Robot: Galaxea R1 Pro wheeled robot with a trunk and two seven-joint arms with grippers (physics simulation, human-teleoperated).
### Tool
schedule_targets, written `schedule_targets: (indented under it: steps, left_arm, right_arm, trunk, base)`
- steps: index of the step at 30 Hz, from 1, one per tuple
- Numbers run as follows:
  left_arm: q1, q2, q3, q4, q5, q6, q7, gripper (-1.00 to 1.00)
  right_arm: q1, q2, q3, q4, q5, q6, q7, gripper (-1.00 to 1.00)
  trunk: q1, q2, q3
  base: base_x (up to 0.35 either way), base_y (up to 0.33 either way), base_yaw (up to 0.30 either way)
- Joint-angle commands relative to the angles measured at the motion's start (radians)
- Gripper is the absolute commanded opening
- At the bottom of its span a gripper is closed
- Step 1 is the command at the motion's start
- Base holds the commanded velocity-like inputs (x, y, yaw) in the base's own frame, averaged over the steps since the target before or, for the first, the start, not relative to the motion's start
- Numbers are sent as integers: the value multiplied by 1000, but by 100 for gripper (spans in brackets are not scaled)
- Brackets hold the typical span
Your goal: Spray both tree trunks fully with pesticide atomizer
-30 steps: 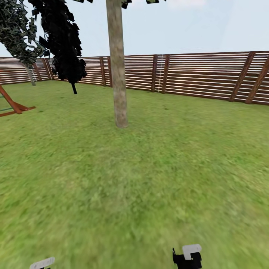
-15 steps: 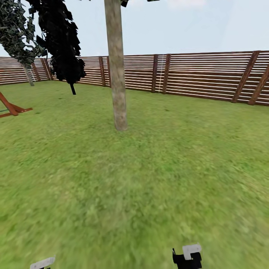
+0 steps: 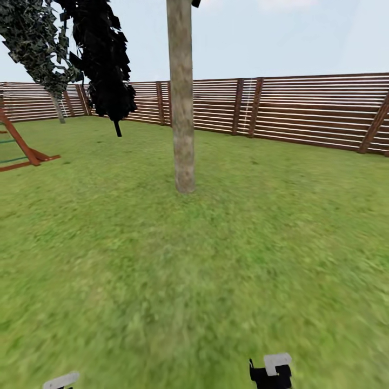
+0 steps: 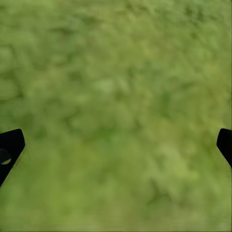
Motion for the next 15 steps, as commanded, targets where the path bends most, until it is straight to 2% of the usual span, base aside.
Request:
schedule_targets:
  steps: [1, 10, 15]
  left_arm:
    - [-1, 0, 9, 1, -5, -3, -6, -100]
    - [-1, 0, 9, 1, -5, -3, -6, -100]
    - [-1, 0, 9, 1, -5, -3, -6, -100]
  right_arm:
    - [0, 0, -5, 1, 10, -1, -6, 100]
    - [0, 0, -5, 1, 10, -2, -6, 100]
    - [0, 0, -5, 1, 10, -2, -6, 100]
  trunk:
    - [0, 0, -1]
    - [0, 0, -1]
    - [0, 0, -1]
  base:
    - [338, 0, 277]
    - [338, 0, 261]
    - [338, 0, 42]
